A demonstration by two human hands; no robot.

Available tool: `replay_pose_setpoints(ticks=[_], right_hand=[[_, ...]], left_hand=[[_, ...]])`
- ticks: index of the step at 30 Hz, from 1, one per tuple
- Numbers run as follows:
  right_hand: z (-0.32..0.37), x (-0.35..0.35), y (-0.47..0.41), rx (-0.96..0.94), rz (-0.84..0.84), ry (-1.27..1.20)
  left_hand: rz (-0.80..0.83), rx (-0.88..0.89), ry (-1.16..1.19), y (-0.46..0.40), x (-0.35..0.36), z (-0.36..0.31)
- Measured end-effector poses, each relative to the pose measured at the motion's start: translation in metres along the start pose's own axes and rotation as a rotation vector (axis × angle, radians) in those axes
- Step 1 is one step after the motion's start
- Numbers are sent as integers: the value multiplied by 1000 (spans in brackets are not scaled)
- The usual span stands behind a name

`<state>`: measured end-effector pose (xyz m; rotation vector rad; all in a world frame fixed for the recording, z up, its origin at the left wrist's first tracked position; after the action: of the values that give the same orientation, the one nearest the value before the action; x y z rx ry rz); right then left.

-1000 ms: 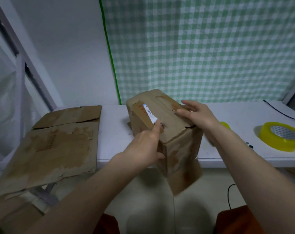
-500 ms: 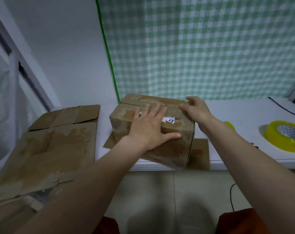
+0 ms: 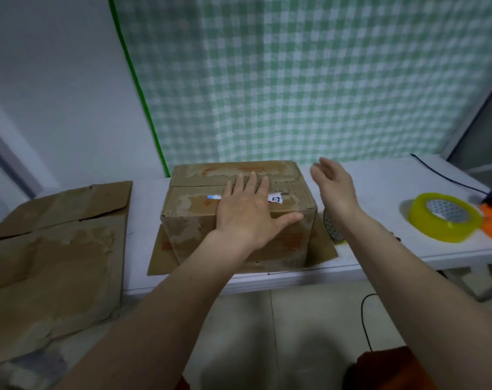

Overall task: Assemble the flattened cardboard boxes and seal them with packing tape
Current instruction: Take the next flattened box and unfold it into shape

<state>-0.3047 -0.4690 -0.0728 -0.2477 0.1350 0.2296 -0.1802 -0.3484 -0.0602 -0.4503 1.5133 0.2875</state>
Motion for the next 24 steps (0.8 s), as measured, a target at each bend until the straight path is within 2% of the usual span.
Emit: replay_pose_setpoints(ticks=[2, 4, 7, 9, 12, 15, 19, 24], right_hand=[[-14, -32, 11, -25, -264, 192], [-41, -56, 22, 81, -356, 363], [-96, -63, 30, 320, -252, 320], [-122, -61, 31, 390, -194, 257], [-129, -61, 30, 397, -173, 290], [-124, -66, 34, 364, -232, 280], [-131, -73, 45, 340, -311, 127], [-136, -92, 57, 416, -468, -505]], left_hand=[[-9, -6, -8, 2, -1, -3], [-7, -21, -13, 4, 0, -8], [4, -49, -14, 7, 0, -17], [1, -47, -16, 9, 0, -17], [4, -28, -24, 11, -1, -13], [16, -37, -40, 11, -2, -12], [14, -32, -44, 12, -3, -14], [2, -26, -32, 12, -3, -14]])
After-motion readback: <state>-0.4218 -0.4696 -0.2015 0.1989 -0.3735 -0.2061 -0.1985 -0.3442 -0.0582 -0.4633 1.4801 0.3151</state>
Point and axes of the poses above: each hand's wrist, its own y-axis away from the middle knuckle, its own x-axis out of the palm, z = x × y, the point moved 4 cm from there along -y, towards the middle knuckle, and after that the axes turned 8 degrees about -x, right-handed, at the moved point
